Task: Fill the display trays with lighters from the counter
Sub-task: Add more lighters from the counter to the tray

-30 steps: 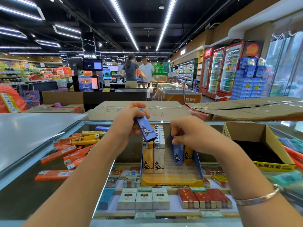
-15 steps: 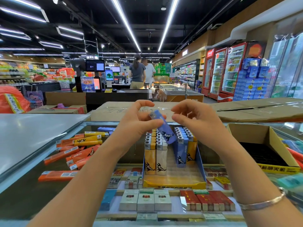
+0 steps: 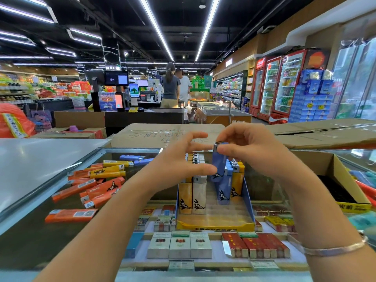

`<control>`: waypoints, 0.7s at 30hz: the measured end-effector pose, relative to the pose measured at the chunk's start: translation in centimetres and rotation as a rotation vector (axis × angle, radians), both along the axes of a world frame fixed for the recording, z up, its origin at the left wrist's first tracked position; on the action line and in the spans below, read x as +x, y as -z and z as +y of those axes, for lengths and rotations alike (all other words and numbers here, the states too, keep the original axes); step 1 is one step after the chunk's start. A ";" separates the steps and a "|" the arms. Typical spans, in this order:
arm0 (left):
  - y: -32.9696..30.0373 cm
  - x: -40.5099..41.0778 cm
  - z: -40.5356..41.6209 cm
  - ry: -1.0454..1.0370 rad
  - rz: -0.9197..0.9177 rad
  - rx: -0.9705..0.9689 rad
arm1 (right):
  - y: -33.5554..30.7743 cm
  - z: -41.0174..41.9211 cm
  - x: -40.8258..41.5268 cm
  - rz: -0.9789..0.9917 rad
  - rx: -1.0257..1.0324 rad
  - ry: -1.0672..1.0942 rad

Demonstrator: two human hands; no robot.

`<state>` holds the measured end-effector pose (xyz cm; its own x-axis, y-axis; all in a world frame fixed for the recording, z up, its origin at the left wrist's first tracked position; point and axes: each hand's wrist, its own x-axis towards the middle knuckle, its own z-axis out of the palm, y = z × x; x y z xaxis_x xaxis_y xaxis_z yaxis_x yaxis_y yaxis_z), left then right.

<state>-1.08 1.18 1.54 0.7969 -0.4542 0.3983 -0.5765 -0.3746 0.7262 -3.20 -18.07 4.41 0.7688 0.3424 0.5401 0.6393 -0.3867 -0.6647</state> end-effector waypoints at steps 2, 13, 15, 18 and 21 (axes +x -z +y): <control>0.1 0.3 0.6 -0.018 0.026 0.210 | -0.3 -0.9 0.0 0.070 -0.016 0.006; 0.6 0.4 0.8 0.013 -0.007 0.495 | 0.5 -0.4 0.5 0.131 -0.367 0.099; 0.7 0.5 0.8 0.010 -0.022 0.493 | 0.5 -0.5 0.6 0.122 -0.399 0.112; 0.8 0.6 0.9 0.005 -0.026 0.488 | 0.5 -0.8 0.6 0.148 -0.427 0.123; 0.7 0.6 0.8 0.011 -0.013 0.484 | 0.7 -0.7 0.7 0.177 -0.500 0.141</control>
